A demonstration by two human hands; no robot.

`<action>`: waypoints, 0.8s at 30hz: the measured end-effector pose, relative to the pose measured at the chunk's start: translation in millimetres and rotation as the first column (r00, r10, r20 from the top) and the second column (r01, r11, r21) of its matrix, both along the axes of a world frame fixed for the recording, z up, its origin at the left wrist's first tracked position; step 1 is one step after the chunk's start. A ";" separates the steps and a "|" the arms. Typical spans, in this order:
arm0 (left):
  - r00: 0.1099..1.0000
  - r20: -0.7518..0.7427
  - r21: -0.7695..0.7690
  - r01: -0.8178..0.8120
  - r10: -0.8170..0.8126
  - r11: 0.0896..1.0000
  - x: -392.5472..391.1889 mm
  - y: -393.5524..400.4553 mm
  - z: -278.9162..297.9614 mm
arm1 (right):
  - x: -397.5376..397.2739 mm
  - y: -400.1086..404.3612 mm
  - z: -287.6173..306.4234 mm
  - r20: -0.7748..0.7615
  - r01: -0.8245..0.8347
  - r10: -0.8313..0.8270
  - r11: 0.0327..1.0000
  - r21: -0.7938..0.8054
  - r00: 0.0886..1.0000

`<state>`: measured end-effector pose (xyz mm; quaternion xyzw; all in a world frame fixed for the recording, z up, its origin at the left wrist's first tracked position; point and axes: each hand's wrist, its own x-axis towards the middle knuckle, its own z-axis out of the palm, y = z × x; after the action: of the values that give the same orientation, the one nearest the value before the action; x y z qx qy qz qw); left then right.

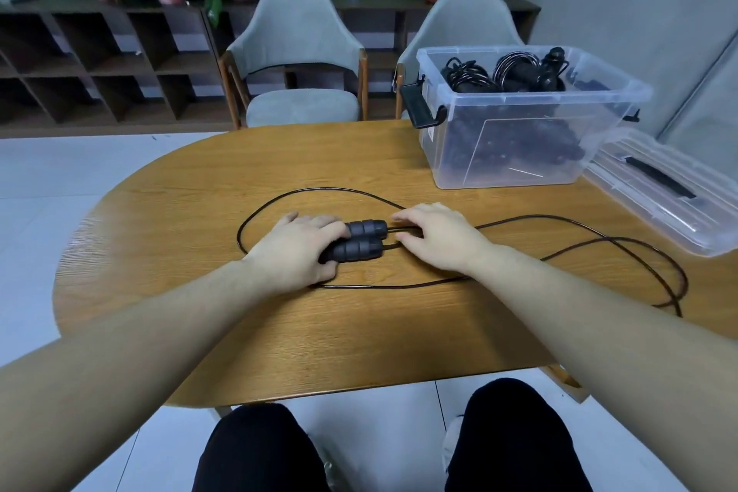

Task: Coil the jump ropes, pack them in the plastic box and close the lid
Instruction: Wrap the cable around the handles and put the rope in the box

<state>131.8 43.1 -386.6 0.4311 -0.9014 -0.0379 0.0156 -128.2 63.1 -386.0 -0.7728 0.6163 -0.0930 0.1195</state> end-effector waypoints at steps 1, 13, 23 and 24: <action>1.000 -0.016 -0.013 0.011 -0.011 1.000 0.8 -1.1 -1.6 | 4.3 -3.5 -1.6 -0.011 0.000 0.000 1.000 0.008 1.000; 0.995 -0.079 -0.021 -0.056 0.054 0.998 -12.4 -8.2 -12.3 | 11.2 -11.1 -11.0 0.269 0.027 -0.038 0.999 0.043 0.962; 0.979 -0.025 -0.116 -0.202 0.201 0.973 -11.4 -5.9 6.5 | -10.6 -2.2 11.4 0.305 0.064 -0.081 0.996 0.063 0.949; 0.976 -0.057 -0.100 -0.215 0.211 0.971 -10.4 -5.4 9.9 | -12.7 -1.7 17.5 0.346 0.101 -0.107 0.994 0.034 0.932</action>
<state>121.4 37.7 -376.7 0.5230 -0.8500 0.0018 0.0629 -140.8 61.3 -368.6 -0.7097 0.6263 -0.2290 0.2272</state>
